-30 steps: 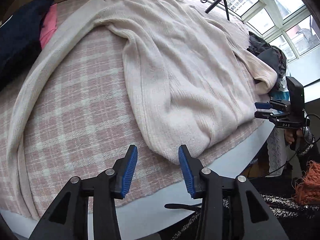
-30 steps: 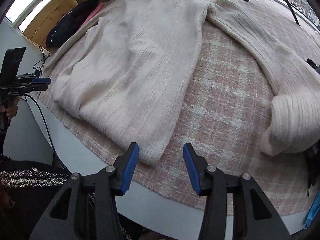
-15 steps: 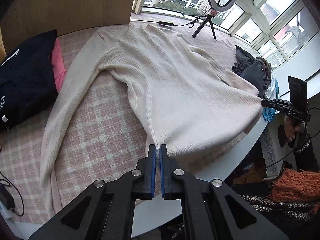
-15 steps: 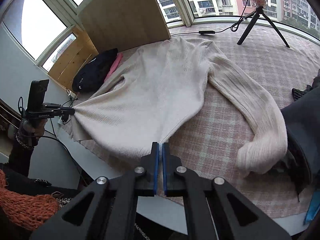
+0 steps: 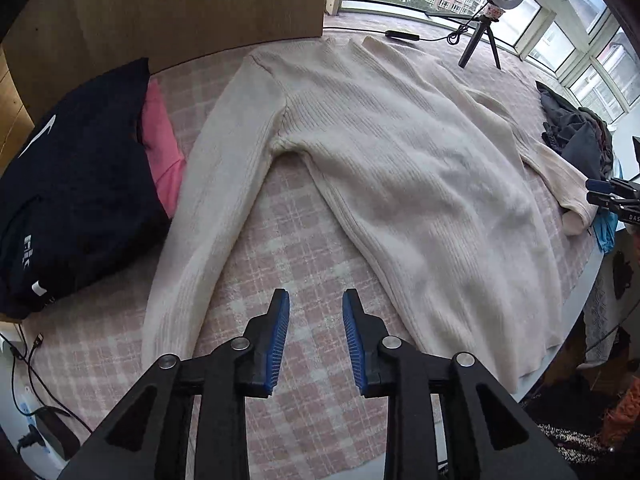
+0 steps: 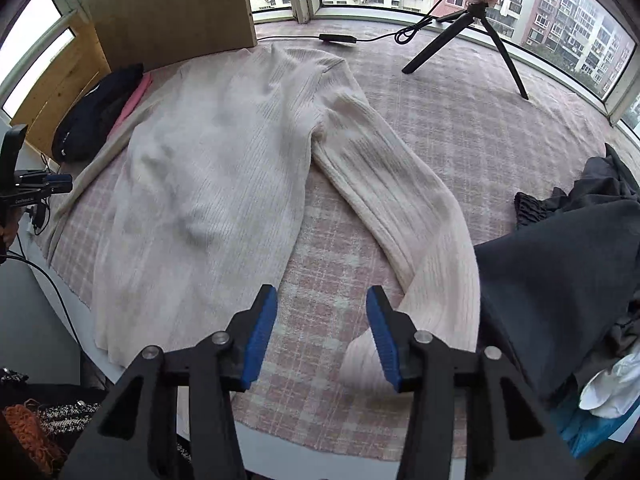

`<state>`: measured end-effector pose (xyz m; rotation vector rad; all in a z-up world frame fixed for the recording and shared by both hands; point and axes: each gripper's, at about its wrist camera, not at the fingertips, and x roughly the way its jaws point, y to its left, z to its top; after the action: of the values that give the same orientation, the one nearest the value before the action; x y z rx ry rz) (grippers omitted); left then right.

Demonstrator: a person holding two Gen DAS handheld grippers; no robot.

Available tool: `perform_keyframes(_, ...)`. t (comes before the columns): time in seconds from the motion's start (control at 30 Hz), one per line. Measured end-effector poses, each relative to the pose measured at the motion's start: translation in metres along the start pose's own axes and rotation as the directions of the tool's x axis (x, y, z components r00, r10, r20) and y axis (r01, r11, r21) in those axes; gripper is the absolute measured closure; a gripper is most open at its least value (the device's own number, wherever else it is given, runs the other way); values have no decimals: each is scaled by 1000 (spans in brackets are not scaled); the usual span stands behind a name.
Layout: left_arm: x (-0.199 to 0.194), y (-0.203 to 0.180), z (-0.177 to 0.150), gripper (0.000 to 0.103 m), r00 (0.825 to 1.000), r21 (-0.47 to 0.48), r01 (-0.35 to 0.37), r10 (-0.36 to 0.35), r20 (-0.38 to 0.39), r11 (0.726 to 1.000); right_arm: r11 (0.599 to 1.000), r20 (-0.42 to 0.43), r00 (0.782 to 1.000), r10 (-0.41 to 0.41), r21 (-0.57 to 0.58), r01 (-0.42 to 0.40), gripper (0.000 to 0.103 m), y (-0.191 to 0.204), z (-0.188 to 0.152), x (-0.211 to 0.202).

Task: Fold clothes

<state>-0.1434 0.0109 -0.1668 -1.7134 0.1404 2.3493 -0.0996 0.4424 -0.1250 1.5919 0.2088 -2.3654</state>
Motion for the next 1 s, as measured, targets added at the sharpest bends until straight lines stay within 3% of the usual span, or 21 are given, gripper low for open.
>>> perform_keyframes(0.13, 44, 0, 39, 70, 986, 112, -151, 157, -51, 982, 992, -21, 992, -125, -33, 124, 51, -19, 50, 43)
perform_keyframes(0.17, 52, 4, 43, 71, 981, 124, -170, 179, -70, 978, 992, -38, 991, -125, -31, 124, 51, -26, 59, 56)
perform_keyframes(0.23, 66, 15, 46, 85, 979, 109, -165, 176, -102, 980, 993, -66, 991, -120, -23, 119, 51, -38, 74, 79)
perform_keyframes(0.27, 72, 21, 47, 100, 978, 91, -158, 168, -122, 983, 993, -75, 991, -115, -19, 114, 51, -42, 80, 89)
perform_keyframes(0.37, 73, 35, 49, 100, 983, 51, -127, 133, -130, 991, 996, -99, 992, -82, -41, 78, 51, -42, 90, 107)
perform_keyframes(0.5, 55, 63, 50, 100, 966, 32, -232, 234, -108, 972, 997, -133, 990, -35, -75, 25, 52, -39, 101, 129)
perform_keyframes(0.53, 50, 73, 50, 100, 959, 12, -261, 261, -108, 965, 996, -133, 991, -31, -90, 19, 68, -37, 102, 131)
perform_keyframes(0.6, 40, 85, 50, 100, 964, -20, -253, 250, -96, 967, 994, -131, 991, -19, -106, 5, 99, -33, 103, 128)
perform_keyframes(0.63, 36, 87, 50, 100, 965, -28, -252, 249, -83, 967, 994, -124, 992, -27, -111, 13, 99, -32, 105, 124)
perform_keyframes(0.67, 35, 88, 51, 100, 956, -16, -285, 283, -83, 958, 989, -93, 992, -81, -135, 68, 99, -32, 108, 116)
perform_keyframes(0.7, 35, 89, 51, 100, 941, 2, -328, 327, -87, 945, 976, -51, 987, -153, -164, 143, 99, -33, 112, 107)
perform_keyframes(0.73, 35, 89, 52, 100, 941, -9, -327, 325, -95, 945, 949, -1, 965, -261, -186, 256, 99, -36, 117, 98)
perform_keyframes(0.77, 36, 90, 54, 99, 945, -29, -313, 309, -104, 949, 919, 42, 937, -347, -185, 349, 99, -41, 122, 90)
perform_keyframes(0.8, 35, 90, 53, 98, 956, -61, -278, 271, -109, 959, 919, 52, 932, -359, -156, 363, 96, -48, 127, 84)
perform_keyframes(0.83, 34, 84, 50, 99, 970, -75, -225, 217, -106, 971, 938, 37, 945, -324, -119, 326, 87, -55, 130, 80)
perform_keyframes(0.9, 32, 68, 44, 95, 990, -87, -110, 102, -96, 990, 973, 4, 973, -229, -40, 229, 84, -67, 134, 73)
perform_keyframes(1.0, 40, 30, 28, 90, 991, -70, 55, -63, -117, 996, 992, 8, 992, -123, -21, 123, 75, -56, 120, 61)
